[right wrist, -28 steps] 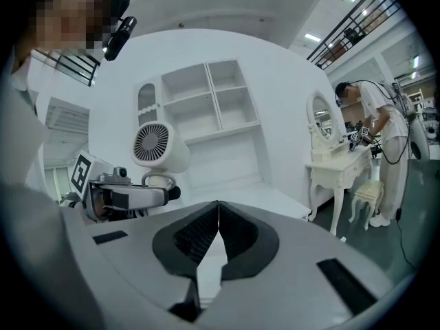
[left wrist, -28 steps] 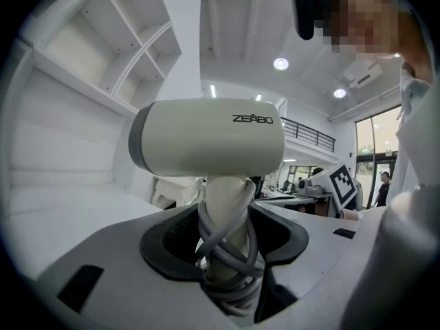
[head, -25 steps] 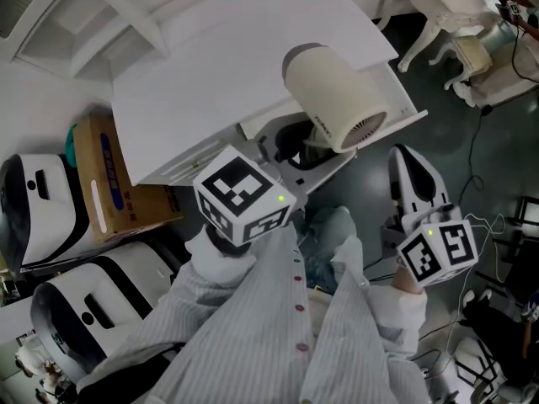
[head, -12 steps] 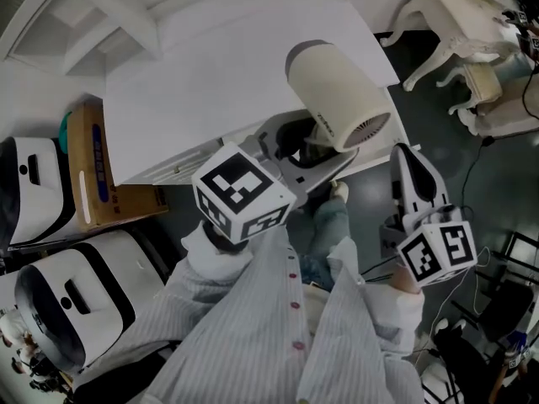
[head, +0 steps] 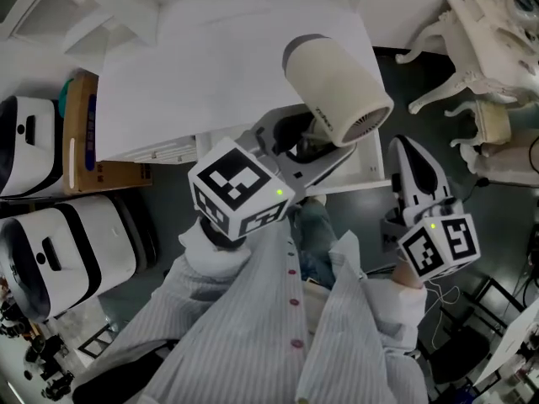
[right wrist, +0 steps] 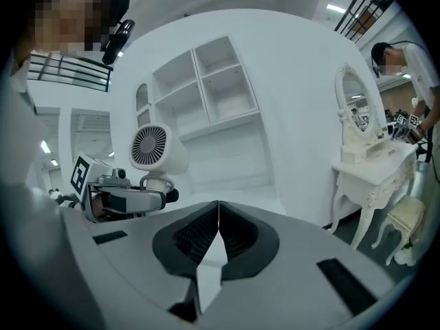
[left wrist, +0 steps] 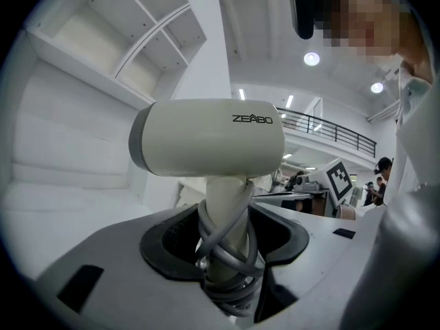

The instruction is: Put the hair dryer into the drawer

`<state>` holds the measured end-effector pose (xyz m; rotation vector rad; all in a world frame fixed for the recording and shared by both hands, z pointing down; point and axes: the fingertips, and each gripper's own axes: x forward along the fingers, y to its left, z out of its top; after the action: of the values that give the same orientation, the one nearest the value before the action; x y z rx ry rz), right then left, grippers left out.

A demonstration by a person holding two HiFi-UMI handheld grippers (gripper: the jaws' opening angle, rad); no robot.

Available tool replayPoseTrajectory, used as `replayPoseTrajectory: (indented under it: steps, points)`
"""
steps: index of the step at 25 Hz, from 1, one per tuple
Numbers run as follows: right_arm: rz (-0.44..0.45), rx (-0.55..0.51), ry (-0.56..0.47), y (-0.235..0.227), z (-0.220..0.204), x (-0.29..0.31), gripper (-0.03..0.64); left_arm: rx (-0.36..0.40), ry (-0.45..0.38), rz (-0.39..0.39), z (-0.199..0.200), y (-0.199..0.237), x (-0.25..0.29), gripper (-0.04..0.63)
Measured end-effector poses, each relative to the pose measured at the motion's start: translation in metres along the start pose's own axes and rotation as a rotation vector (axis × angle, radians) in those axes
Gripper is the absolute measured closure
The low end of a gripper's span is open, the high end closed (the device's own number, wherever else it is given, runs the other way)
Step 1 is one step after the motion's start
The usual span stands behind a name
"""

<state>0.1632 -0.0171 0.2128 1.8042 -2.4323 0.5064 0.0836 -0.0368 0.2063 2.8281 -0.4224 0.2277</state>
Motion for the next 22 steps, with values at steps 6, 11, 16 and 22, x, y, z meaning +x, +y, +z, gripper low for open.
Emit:
replayPoseTrajectory:
  steps: [6, 11, 16, 22]
  points:
    - [0.099, -0.014, 0.045, -0.026, 0.003, 0.010, 0.604, -0.025, 0.002, 0.092, -0.002, 0.002, 0.023, 0.379]
    - [0.138, -0.013, 0.066, -0.032, -0.001, 0.019, 0.604, -0.037, 0.025, 0.126, -0.008, 0.005, 0.027, 0.380]
    - [0.131, -0.005, 0.073, -0.032, -0.007, 0.025, 0.604, -0.025, 0.050, 0.116, -0.011, 0.008, 0.027, 0.380]
    - [0.114, 0.012, 0.080, -0.031, -0.009, 0.032, 0.604, -0.003, 0.071, 0.096, -0.012, 0.013, 0.031, 0.379]
